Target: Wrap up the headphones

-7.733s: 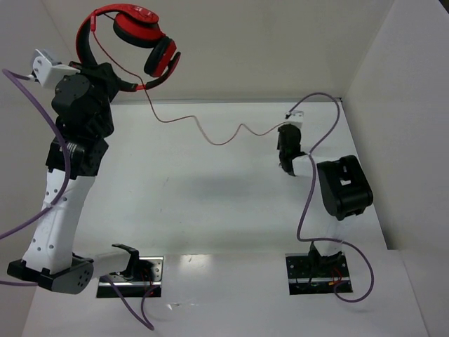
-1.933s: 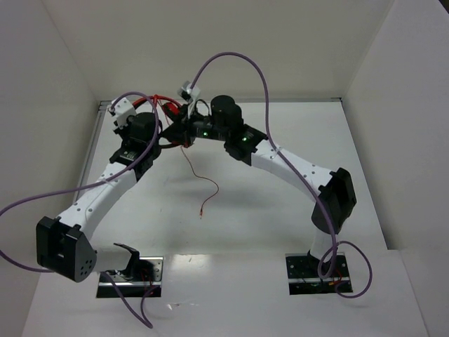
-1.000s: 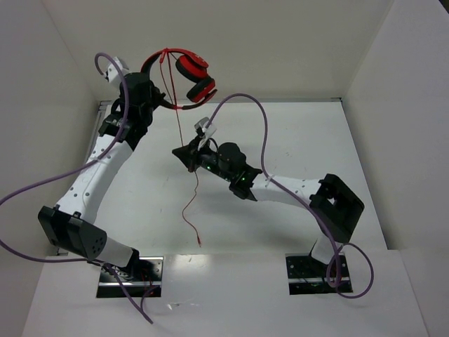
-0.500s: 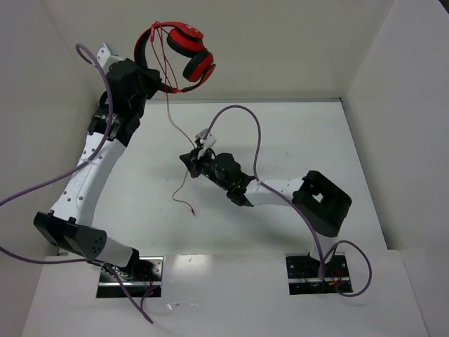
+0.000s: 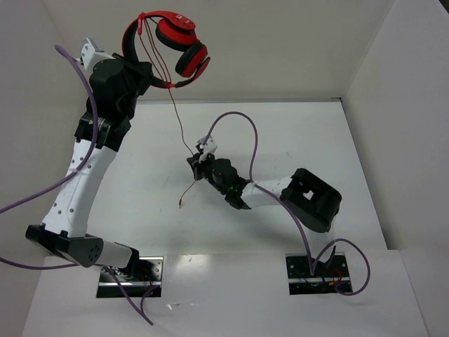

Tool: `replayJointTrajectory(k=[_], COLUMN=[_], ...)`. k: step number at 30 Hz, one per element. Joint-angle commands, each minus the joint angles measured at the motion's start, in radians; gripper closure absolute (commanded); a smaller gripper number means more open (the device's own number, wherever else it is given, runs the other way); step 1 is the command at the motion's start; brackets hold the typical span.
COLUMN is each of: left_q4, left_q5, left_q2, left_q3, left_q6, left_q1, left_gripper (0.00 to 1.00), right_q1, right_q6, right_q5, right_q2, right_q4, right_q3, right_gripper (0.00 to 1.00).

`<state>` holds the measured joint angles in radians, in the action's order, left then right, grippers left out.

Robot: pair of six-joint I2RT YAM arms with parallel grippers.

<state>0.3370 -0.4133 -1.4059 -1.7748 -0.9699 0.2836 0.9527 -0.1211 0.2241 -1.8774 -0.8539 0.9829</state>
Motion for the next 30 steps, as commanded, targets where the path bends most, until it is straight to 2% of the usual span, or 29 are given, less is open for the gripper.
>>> replayJointTrajectory(k=[1, 5, 9, 13, 17, 20, 21, 23, 24, 27, 30], left_q4=[-0.127, -0.127, -0.023, 0.051, 0.163, 0.194, 0.180, 0.180, 0.180, 0.238, 0.284], left_q5=[-0.021, -0.012, -0.002, 0.076, 0.123, 0.258, 0.374, 0.460, 0.555, 0.655, 0.631], left_q2=[0.085, 0.120, 0.176, 0.271, 0.360, 0.383, 0.383, 0.374, 0.374, 0.317, 0.294], left_q3=[-0.055, -0.077, -0.077, 0.026, 0.165, 0.262, 0.293, 0.375, 0.402, 0.449, 0.512], left_q6=[-0.010, 0.043, 0.103, 0.151, 0.151, 0.151, 0.164, 0.192, 0.215, 0.327, 0.404], left_q1=[-0.006, -0.006, -0.006, -0.006, -0.006, -0.006, -0.006, -0.006, -0.006, -0.006, -0.006], left_gripper=[1.00, 1.00, 1.00, 1.00, 1.00, 1.00, 1.00, 1.00, 1.00, 1.00, 1.00], right_q1=[-0.025, -0.093, -0.185, -0.279, -0.345, -0.387, -0.387, -0.397, -0.397, -0.397, -0.397], right_q6=[0.003, 0.003, 0.003, 0.003, 0.083, 0.116, 0.130, 0.161, 0.178, 0.233, 0.247], right_q5=[0.100, 0.139, 0.150, 0.100, 0.021, -0.055, -0.072, -0.114, -0.133, -0.175, -0.190], right_q2=[-0.032, -0.032, -0.008, 0.015, 0.024, 0.015, 0.006, 0.006, -0.003, -0.012, -0.012], right_q4=[-0.117, -0.108, -0.087, -0.077, -0.041, 0.008, 0.022, 0.061, 0.076, 0.142, 0.162], right_q3=[-0.038, -0.067, -0.067, -0.033, 0.071, 0.163, 0.187, 0.253, 0.273, 0.359, 0.401], right_gripper=[0.99, 0.99, 0.99, 0.99, 0.99, 0.99, 0.99, 0.99, 0.99, 0.99, 0.99])
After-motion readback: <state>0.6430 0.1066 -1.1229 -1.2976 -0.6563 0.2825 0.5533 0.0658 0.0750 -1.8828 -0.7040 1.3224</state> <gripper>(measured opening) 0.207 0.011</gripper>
